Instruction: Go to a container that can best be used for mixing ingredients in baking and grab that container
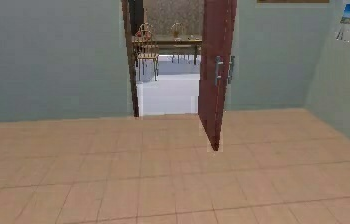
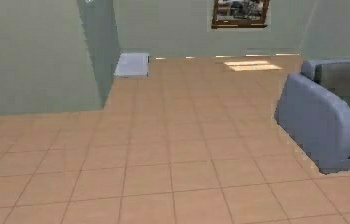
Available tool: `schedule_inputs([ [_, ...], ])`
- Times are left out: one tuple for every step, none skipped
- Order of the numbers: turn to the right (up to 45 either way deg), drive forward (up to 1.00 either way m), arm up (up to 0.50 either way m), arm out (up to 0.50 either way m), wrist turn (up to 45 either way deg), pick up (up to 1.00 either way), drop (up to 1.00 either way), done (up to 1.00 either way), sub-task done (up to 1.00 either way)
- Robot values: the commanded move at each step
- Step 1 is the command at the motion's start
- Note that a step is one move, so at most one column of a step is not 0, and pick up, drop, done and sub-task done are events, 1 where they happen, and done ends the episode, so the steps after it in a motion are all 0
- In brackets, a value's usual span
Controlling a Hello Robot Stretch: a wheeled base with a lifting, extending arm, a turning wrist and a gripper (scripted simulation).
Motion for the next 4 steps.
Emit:
schedule_inputs([
  [0.0,1.0,0.0,0.0,0.0,0.0,0.0,0.0,0.0],
  [0.0,1.0,0.0,0.0,0.0,0.0,0.0,0.0,0.0],
  [-6.0,0.0,0.0,0.0,0.0,0.0,0.0,0.0,0.0],
  [0.0,0.9,0.0,0.0,0.0,0.0,0.0,0.0,0.0],
])
